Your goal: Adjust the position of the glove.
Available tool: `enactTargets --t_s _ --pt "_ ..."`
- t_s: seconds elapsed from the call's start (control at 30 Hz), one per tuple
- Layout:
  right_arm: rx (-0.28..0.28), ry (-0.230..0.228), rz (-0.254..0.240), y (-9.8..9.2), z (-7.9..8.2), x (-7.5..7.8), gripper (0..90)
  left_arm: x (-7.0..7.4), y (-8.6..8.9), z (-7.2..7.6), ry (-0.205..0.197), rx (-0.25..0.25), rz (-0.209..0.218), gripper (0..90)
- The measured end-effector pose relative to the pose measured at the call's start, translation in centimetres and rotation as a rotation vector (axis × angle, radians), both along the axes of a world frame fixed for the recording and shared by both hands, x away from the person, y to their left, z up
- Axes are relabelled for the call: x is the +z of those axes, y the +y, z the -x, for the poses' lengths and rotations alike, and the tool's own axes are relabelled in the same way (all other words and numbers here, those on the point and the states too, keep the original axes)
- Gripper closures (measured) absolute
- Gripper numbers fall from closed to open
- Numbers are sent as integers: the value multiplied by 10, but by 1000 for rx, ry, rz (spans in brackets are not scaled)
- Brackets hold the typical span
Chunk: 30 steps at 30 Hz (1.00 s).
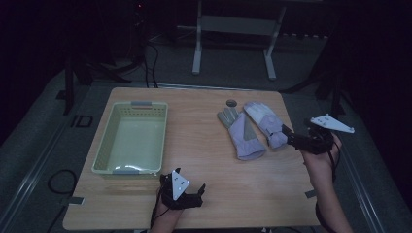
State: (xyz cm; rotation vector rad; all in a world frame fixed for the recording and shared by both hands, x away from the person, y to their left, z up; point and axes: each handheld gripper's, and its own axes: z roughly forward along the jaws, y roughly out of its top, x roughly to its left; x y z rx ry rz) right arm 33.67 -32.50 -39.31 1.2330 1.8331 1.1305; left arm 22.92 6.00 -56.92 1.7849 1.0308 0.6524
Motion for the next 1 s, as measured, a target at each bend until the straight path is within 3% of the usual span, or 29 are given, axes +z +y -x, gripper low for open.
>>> enactTargets --t_s 0.13,0.33,0.43,0.47,0.57,0.77,0.87,1.0 --pt "26 13 -16 6 -11 4 154 0 0 0 4 -2 0 0" --pt "70 58 17 19 -34 1 132 0 -1 0 2 -4 -3 0" --pt "79 61 26 26 -43 0 142 0 0 -1 4 -7 -3 0" --pt "98 63 18 27 -47 -1 185 0 0 0 4 -7 -2 0" --pt "140 100 12 33 -59 -6 225 0 0 0 4 -9 -2 0" --pt "162 175 15 45 -79 -17 248 0 0 -1 5 -12 -2 0" --pt "161 226 13 49 -90 -27 249 0 0 -1 6 -17 -4 0" --pt "136 279 24 54 -102 -41 329 0 0 -1 4 -19 -3 0"
